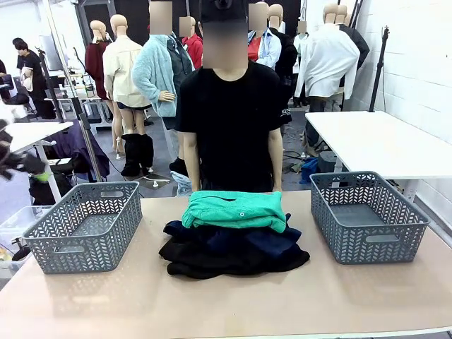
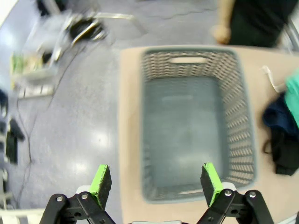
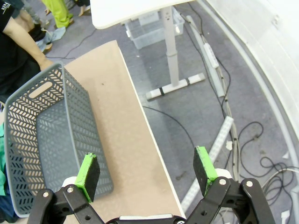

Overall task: Sort the tops and bottoms.
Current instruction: Lift clothes from the center of the table with your left hand.

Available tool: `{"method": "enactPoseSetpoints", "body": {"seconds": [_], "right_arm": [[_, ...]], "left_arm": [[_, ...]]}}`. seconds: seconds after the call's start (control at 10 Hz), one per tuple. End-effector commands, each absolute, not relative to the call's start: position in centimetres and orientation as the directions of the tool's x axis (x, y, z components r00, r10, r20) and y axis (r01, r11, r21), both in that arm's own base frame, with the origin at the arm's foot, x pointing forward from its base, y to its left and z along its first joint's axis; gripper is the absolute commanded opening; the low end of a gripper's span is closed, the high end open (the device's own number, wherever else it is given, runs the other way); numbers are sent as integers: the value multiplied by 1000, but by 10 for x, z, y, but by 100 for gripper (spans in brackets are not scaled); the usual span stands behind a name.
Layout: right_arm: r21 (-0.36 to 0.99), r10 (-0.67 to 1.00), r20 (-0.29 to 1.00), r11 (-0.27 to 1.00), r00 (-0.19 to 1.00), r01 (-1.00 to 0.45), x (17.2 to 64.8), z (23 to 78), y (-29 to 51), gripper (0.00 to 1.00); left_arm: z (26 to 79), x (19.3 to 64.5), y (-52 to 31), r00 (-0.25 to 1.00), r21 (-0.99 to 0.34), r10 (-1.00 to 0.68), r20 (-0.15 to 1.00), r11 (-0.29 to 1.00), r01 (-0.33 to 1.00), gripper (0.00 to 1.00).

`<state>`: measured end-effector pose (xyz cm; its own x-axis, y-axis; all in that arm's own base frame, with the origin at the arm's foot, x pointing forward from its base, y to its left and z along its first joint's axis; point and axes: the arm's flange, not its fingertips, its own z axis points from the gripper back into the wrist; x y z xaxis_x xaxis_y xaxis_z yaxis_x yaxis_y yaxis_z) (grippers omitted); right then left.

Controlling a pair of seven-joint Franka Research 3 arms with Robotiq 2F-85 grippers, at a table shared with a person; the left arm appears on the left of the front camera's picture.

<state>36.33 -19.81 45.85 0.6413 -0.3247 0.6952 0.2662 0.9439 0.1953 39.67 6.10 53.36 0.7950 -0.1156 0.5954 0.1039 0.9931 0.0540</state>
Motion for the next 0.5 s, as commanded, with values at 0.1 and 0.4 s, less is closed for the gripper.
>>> {"method": "enactPoseSetpoints", "body": {"seconds": [0.1, 0.4], "right_arm": [[197, -322, 695, 945, 643, 260, 362, 457, -201, 100], [197, -322, 695, 945, 643, 260, 362, 457, -201, 100]], "left_arm": [[553, 396, -43, 643, 184, -514, 568, 841, 509, 100], [532, 396, -133, 495, 260, -742, 453, 640, 723, 100]]}}
